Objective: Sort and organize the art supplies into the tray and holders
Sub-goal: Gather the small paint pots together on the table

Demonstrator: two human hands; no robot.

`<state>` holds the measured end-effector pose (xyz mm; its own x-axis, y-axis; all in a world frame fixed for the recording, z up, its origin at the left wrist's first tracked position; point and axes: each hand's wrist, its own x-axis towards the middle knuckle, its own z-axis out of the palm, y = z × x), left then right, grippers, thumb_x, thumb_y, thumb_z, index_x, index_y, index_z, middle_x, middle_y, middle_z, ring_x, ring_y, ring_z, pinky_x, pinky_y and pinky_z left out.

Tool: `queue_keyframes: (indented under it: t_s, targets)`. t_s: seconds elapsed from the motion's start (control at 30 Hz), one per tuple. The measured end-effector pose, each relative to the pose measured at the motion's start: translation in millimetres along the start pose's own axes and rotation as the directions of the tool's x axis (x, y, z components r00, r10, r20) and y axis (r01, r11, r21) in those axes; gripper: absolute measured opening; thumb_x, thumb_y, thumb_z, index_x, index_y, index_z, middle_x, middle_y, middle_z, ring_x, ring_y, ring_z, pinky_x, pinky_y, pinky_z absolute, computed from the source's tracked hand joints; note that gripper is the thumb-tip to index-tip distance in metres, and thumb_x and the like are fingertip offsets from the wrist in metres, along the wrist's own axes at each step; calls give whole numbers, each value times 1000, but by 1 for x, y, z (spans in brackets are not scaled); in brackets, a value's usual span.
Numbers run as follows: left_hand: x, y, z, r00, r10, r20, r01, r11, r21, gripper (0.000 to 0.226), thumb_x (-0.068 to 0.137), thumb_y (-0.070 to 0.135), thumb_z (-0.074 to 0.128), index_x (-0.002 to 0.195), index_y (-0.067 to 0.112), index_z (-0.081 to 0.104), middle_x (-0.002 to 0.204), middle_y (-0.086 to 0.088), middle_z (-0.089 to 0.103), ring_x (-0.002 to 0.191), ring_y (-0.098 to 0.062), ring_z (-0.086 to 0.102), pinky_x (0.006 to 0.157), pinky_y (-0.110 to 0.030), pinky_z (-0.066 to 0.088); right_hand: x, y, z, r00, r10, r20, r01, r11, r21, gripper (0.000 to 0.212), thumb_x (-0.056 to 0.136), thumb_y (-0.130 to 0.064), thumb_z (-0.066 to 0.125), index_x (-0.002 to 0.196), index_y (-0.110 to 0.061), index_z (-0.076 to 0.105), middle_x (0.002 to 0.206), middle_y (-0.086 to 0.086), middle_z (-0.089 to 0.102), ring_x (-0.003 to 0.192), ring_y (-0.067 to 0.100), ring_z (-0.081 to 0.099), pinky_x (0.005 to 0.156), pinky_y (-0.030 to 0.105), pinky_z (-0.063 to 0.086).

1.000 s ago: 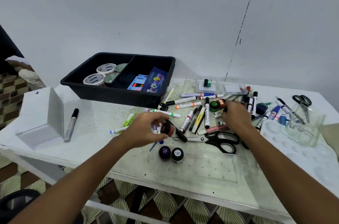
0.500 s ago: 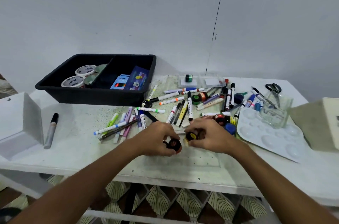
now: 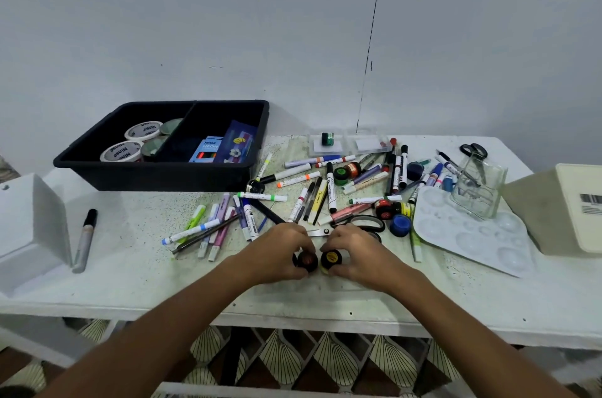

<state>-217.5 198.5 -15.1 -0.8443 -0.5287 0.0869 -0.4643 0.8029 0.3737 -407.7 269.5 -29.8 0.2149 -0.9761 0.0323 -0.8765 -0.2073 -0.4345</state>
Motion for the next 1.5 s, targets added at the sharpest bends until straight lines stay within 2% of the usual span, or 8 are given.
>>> queue_keyframes:
  t_s: [0.2, 0.47, 0.67, 0.77, 0.87, 1.03, 1.23, 1.5]
  targets:
    - [-1, -8, 6, 1000, -5, -14, 5, 1000, -20, 32, 76, 27, 77, 105, 15, 72, 101, -1, 58, 95, -12, 50, 78, -22, 38, 0, 0, 1, 1000, 15, -21, -16, 999, -29, 40, 82, -29, 71, 120, -20, 61, 115, -3, 55, 112, 13, 44, 90, 32, 42]
    - [-1, -15, 11, 1000, -9, -17, 9, 1000, -23, 34, 76, 32, 78, 105, 17, 70, 102, 2, 55, 95, -7, 46, 78, -22, 40, 2, 6, 2, 998, 8, -66, -14, 996, -89, 35, 80, -35, 72, 112, -22, 65, 107, -5, 55, 104, 13, 46, 81, 29, 33]
    - [21, -16, 6, 1000, 11, -14, -13, 995, -98, 48, 75, 60, 64, 103, 21, 69, 94, 9, 57, 87, -2, 48, 73, -21, 40, -5, 17, -12, 998, 46, -37, -40, 990, 133, 40, 81, -49, 69, 112, -23, 67, 103, -8, 57, 98, 8, 50, 82, 31, 45]
    - [46, -12, 12, 991, 19, -135, -29, 997, -69, 32, 83, 41, 69, 107, 19, 69, 96, 7, 58, 91, -5, 45, 77, -25, 38, -14, 37, -22, 968, 122, -219, -103, 990, 95, 32, 86, -37, 67, 111, -17, 68, 102, -5, 60, 99, 12, 54, 80, 26, 44]
    - [79, -2, 19, 980, 66, -186, -68, 998, -5, 35, 79, 36, 71, 109, 19, 69, 96, 3, 60, 96, -14, 44, 79, -32, 40, -25, 61, -32, 883, 282, -374, -302, 953, 8, 31, 84, -29, 70, 112, -16, 68, 107, 1, 60, 105, 21, 51, 83, 31, 42]
    - [138, 14, 27, 984, 121, -129, -106, 987, 117, 46, 78, 38, 67, 122, 25, 64, 114, -1, 56, 110, -23, 42, 90, -42, 40, -38, 87, -37, 754, 442, -486, -546, 833, -90, 37, 75, -40, 75, 101, -14, 71, 107, 8, 56, 101, 31, 47, 79, 39, 42]
    - [169, 17, 39, 977, 210, 20, -209, 952, 222, 57, 77, 17, 65, 132, 29, 57, 134, -2, 46, 123, -24, 31, 97, -45, 34, -38, 93, -27, 699, 466, -542, -615, 778, -124, 44, 56, -55, 75, 74, -15, 73, 86, 6, 58, 82, 32, 53, 62, 37, 41]
    - [178, 15, 37, 933, 359, 5, -346, 895, 280, 43, 66, 12, 75, 109, 20, 71, 122, -5, 58, 114, -28, 46, 85, -49, 46, -32, 96, -17, 665, 466, -584, -597, 802, -40, 44, 62, -58, 69, 82, -18, 74, 91, 4, 56, 90, 29, 49, 70, 36, 36]
